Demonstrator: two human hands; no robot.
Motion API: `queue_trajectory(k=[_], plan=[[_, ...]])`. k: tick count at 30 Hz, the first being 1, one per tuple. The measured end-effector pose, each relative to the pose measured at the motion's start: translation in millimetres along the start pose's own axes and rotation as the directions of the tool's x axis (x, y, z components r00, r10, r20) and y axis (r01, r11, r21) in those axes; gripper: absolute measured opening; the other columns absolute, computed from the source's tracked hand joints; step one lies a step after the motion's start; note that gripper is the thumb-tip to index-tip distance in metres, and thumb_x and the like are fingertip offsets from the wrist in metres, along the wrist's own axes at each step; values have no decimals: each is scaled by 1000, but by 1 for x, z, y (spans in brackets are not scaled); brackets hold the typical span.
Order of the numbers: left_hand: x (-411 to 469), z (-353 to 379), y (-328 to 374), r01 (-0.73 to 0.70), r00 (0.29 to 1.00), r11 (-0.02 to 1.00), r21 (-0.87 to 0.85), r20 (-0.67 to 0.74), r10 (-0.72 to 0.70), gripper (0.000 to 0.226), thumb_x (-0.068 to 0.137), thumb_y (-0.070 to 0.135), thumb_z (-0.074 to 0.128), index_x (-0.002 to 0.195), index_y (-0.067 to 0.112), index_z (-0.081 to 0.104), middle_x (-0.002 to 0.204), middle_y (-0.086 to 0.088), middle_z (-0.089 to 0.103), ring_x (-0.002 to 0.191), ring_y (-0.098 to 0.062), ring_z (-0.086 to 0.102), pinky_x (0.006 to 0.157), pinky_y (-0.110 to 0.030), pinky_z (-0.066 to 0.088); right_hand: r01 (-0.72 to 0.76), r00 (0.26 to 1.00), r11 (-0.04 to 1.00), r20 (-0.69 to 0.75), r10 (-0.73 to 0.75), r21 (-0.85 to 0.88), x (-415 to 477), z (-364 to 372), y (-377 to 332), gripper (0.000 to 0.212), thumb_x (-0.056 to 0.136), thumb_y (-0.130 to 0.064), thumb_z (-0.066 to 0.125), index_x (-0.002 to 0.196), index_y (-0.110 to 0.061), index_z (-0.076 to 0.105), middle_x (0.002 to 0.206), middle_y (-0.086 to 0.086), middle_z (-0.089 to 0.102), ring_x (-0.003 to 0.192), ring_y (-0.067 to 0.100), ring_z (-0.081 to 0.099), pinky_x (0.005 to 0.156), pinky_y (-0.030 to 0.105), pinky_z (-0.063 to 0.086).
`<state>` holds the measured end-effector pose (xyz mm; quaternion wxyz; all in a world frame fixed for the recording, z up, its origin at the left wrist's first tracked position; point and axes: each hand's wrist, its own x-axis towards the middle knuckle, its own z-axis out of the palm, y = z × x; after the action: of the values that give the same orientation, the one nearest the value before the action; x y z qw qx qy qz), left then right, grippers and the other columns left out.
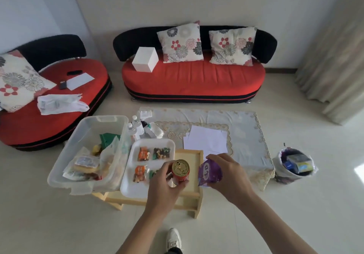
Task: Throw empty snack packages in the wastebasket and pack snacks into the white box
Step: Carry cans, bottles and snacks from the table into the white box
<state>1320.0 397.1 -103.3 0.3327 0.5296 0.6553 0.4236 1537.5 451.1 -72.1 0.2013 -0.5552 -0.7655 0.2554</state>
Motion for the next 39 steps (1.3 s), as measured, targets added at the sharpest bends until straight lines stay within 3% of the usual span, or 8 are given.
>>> queue_trajectory(k=[6,12,14,18,21,27,32,39], plan=[[90,0,-30,2,992,1000,16,126,-4,54,70,25,93,114,34,62,104,22,71,104,0,67,87,-30,60,-127,992,992,-33,126,-28,61,29,-1,73,64,-21,91,131,-23,62,123,-4,62,95,23,66,77,35,58],[147,19,-66,16,981,1000,24,193,-20,58,69,16,94,111,38,61,102,24,69,103,3,65,84,-20,57,-213,977,977,-4,213,-30,114,60,18,68,63,-18,91,125,-22,65,118,-2,63,87,23,66,69,21,46],[161,27,-80,22,978,999,44,208,-30,58,68,16,94,113,34,61,105,22,68,102,4,64,85,-20,56,-225,974,973,15,225,-45,129,72,27,70,63,-19,92,128,-22,63,121,-2,62,90,23,66,71,23,48],[187,44,-106,47,975,998,45,214,-56,66,67,14,94,107,50,55,103,34,66,103,8,62,85,-11,51,-221,974,973,29,223,-63,156,96,48,69,64,-16,91,126,-23,63,121,-3,62,89,21,67,71,26,53],[205,59,-127,60,978,998,33,198,-65,65,68,13,93,105,50,54,105,39,62,103,9,62,84,-8,49,-233,972,970,22,235,-66,173,118,69,67,65,-10,87,125,-25,61,122,-4,60,87,23,67,67,31,57],[228,92,-176,48,987,999,13,154,-50,64,68,10,93,111,43,58,107,28,67,105,-2,66,90,-17,53,-264,964,964,12,265,-30,187,173,106,69,69,2,80,130,-22,60,126,0,57,90,26,64,65,38,60],[231,111,-207,90,979,996,4,185,-89,59,69,10,92,116,29,63,108,20,69,107,-8,67,93,-31,57,-220,974,973,43,223,-65,200,195,124,67,63,5,82,122,-19,62,119,3,59,77,29,65,56,40,59],[236,124,-226,111,977,992,63,175,-121,61,68,13,92,119,28,62,110,22,67,107,-3,65,92,-25,55,-139,988,984,44,145,-109,209,203,140,69,54,11,84,114,-16,63,112,4,61,60,27,62,46,31,54]])
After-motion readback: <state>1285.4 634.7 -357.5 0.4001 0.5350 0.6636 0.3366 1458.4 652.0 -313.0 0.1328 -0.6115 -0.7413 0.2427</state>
